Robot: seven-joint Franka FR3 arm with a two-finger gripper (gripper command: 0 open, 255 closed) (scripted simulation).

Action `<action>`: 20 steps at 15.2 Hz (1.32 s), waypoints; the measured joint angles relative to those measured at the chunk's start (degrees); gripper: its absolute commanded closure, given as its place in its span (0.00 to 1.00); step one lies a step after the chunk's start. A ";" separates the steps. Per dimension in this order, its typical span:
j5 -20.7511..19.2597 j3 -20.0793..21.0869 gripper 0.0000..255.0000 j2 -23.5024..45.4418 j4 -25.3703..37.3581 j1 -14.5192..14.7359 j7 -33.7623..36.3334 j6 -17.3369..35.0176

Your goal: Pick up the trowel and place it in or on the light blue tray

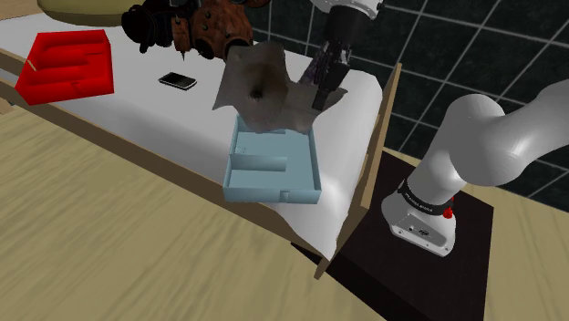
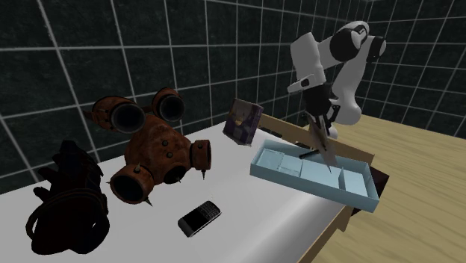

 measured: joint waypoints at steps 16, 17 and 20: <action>1.27 0.32 0.00 1.03 -4.94 0.31 -2.66 5.50; 1.27 0.32 0.00 1.03 -4.95 0.31 -2.66 5.49; 1.27 0.32 0.00 1.03 -4.95 0.31 -2.66 5.49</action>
